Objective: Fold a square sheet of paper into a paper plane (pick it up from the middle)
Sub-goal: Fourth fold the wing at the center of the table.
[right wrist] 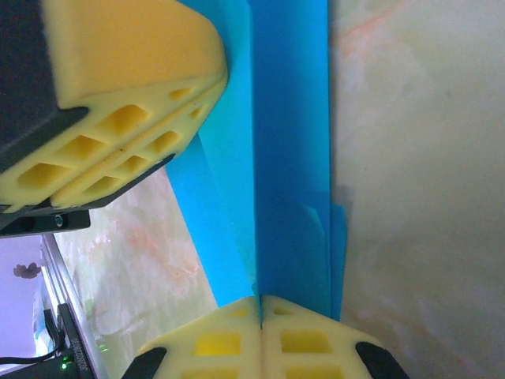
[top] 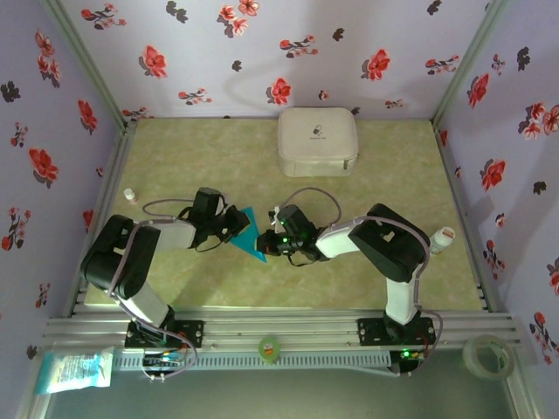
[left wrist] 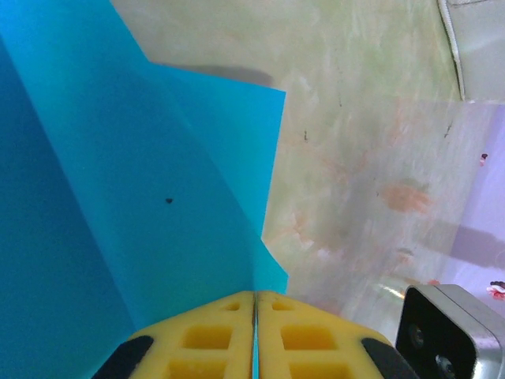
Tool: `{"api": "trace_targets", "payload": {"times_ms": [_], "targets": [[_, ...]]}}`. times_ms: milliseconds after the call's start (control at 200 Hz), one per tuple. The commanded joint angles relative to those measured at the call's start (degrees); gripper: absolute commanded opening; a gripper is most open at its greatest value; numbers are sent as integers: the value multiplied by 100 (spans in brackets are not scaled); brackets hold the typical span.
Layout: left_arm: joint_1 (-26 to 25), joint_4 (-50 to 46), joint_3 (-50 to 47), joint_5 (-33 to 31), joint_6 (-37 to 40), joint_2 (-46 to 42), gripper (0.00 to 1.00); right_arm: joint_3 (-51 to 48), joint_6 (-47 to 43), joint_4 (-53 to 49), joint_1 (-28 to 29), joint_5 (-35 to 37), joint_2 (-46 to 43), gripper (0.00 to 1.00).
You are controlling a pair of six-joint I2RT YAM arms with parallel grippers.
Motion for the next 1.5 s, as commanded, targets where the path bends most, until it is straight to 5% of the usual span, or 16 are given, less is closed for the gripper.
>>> {"api": "trace_targets", "payload": {"times_ms": [0,985,1495], "targets": [[43,-135,147,-56,74,101,9,-32,-142,-653,-81,181,150,4],[41,-215,246,48,254,490,10,-36,-128,-692,-98,155,174,5],[39,-364,242,56,388,589,10,-24,-15,-836,-81,-23,-249,16]]}}
